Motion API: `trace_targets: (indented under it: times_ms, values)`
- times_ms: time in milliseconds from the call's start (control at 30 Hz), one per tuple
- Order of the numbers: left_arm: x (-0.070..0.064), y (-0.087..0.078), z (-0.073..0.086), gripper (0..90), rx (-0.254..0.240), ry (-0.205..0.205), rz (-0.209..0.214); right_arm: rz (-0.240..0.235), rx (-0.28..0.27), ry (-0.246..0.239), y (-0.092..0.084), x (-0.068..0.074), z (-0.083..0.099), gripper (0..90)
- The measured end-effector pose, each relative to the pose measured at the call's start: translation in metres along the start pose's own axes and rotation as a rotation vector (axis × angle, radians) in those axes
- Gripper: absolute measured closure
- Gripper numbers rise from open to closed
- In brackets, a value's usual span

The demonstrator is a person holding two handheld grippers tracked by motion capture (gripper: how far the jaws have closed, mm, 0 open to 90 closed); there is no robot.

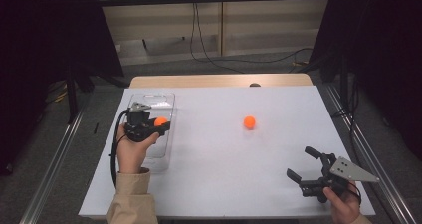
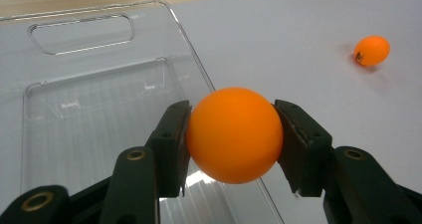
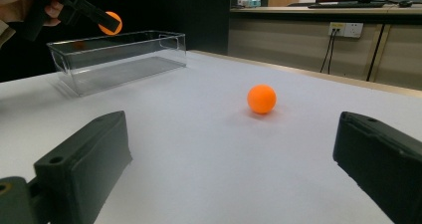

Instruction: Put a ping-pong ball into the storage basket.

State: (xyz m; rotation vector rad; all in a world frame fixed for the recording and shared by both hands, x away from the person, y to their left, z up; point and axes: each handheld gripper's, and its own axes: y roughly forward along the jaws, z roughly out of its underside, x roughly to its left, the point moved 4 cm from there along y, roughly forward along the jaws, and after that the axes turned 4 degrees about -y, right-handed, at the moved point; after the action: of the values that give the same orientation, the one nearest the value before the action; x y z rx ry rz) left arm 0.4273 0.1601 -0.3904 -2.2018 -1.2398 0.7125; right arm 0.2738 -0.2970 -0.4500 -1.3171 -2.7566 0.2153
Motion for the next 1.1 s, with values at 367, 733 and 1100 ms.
trace_targets:
  times_ms: [367,733,1100]
  values:
    - [0.007,-0.001,0.002,50.7,-0.005,-0.016,-0.025,0.001,0.002,0.002,0.0,0.0,0.0,1.0]
    - [0.011,0.0,0.004,50.5,0.004,-0.012,-0.043,0.001,0.003,0.002,0.0,0.0,0.0,1.1]
    - [0.016,0.0,0.006,50.1,0.006,-0.028,-0.058,0.001,0.003,0.001,0.0,0.0,0.0,1.1]
